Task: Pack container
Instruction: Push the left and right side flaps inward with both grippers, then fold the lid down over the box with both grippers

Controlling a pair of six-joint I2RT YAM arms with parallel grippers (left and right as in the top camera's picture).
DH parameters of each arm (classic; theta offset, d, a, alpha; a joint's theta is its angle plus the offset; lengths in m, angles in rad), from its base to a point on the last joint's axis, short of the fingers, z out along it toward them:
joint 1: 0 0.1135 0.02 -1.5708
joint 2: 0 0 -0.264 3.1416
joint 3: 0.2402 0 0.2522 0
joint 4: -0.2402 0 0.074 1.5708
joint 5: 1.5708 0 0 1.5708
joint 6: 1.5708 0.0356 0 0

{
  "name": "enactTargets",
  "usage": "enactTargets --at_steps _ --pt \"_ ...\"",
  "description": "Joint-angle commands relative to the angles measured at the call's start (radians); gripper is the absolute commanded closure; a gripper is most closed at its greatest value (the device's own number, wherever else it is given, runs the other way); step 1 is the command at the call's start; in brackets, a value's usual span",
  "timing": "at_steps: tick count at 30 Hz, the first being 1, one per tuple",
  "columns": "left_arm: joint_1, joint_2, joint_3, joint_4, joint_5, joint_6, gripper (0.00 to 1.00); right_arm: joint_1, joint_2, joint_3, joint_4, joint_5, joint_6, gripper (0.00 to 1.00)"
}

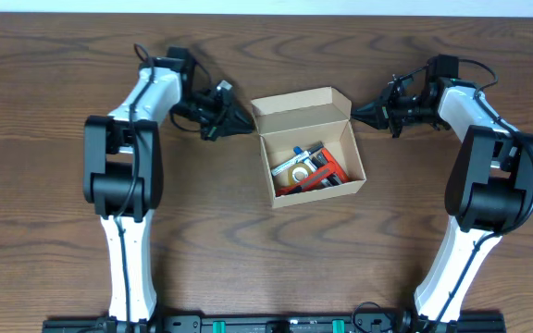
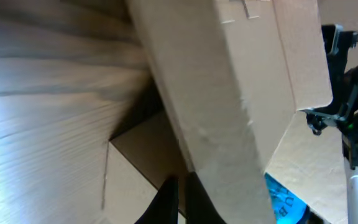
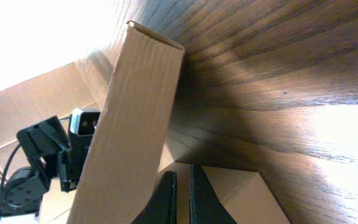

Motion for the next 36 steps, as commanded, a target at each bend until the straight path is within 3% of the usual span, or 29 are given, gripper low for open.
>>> enactTargets --at_steps 1,36 --pt "-0.018 0.005 -0.003 0.023 0.029 -0.055 0.94 0.0 0.004 -0.001 -0.001 -0.027 0.011 0.98" --pt "-0.021 0.005 -0.003 0.111 0.125 -0.135 0.94 0.03 0.004 -0.001 -0.011 -0.035 0.018 0.98"
